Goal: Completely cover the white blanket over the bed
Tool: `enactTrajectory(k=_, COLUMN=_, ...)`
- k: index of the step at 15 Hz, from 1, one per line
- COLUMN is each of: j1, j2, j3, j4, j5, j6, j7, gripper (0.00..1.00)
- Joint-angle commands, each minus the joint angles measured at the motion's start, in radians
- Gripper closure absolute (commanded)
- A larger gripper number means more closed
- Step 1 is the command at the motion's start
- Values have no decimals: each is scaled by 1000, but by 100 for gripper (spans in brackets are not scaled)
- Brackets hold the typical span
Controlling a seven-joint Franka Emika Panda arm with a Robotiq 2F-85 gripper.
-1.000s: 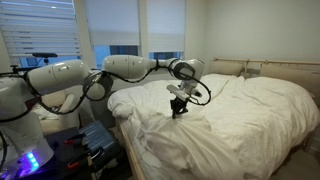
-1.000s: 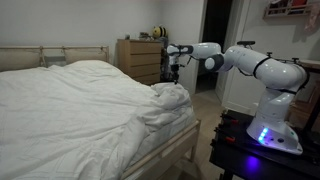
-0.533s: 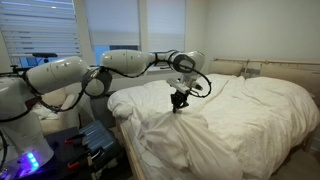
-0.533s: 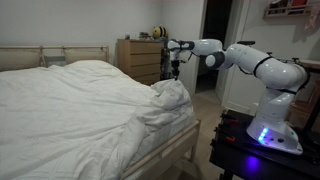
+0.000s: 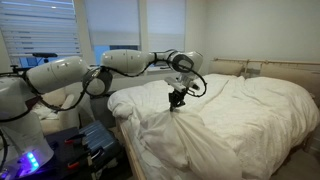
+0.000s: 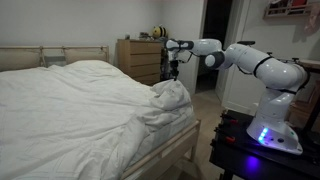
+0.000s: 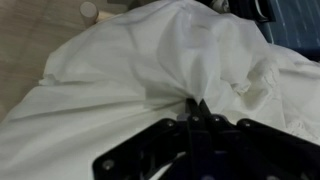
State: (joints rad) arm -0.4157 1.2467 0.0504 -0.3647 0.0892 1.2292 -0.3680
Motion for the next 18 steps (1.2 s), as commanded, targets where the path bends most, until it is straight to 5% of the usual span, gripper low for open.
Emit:
enactTrajectory(k=1, j1=3, j2=-3, j3=-4, j4=-8, j5=3, j6=6, j7=0, gripper=98)
enactTrajectory(k=11, j1=5, j2=-3, j3=1, j4=-3, j5=3, j6=10, j7=-23, gripper=100)
enactTrajectory(k=18, j1=6, j2=-86, j3=46, j4=12, j5=15, j6=-51, j7=-321, gripper=100)
